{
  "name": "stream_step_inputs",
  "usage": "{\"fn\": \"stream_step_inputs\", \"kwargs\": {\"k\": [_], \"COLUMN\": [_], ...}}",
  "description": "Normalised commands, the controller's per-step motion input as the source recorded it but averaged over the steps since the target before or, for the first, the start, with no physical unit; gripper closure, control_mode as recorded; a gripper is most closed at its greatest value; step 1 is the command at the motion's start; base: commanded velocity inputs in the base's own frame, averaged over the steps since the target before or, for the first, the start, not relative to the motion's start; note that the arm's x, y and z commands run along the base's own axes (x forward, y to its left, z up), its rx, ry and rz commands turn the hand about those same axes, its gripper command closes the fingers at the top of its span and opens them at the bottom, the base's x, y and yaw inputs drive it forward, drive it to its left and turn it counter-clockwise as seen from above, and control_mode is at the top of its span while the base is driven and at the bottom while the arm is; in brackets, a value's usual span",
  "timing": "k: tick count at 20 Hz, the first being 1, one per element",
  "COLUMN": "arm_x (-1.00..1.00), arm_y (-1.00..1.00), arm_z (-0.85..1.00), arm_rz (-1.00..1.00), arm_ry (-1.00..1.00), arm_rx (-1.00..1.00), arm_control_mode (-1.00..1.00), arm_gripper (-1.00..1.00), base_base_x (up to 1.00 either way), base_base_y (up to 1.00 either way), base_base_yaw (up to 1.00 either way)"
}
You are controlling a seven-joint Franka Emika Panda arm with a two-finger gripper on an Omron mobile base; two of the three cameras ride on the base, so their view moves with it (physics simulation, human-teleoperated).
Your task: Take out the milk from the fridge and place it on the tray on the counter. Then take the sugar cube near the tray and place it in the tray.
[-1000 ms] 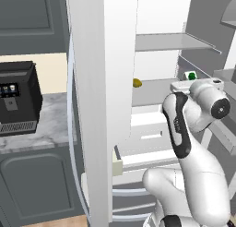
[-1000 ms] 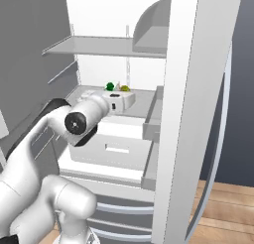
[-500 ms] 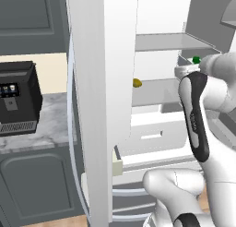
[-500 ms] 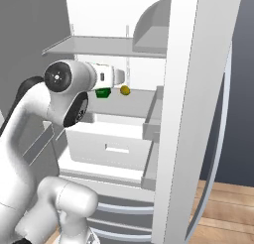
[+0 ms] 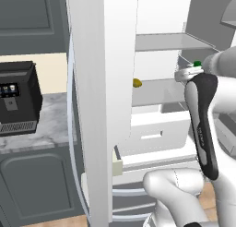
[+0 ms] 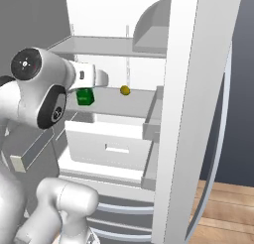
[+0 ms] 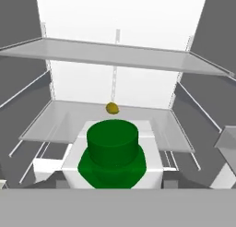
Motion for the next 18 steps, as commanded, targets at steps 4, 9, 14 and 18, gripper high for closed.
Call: {"fn": "stream_step_inputs", "kwargs": {"k": [4,9,14,18], "arm_x": [-0.29,-0.4,-0.35,-0.4], "arm_y": [0.12,-0.01,0.01,0.0], "arm_z": [-0.21,-0.09,-0.04,-0.01], "arm_rz": [0.0,0.0,0.0,0.0], "arm_ry": [-0.02,-0.05,-0.1,-0.08], "arm_rx": [0.04,0.04,0.0,0.0], "arm_control_mode": [-1.0,-1.0,-1.0,-1.0], "arm_gripper": [1.0,1.0,1.0,1.0], "base_base_x": [0.0,0.0,0.0,0.0], "base_base_y": [0.0,0.0,0.0,0.0], "base_base_yaw": [0.0,0.0,0.0,0.0]}}
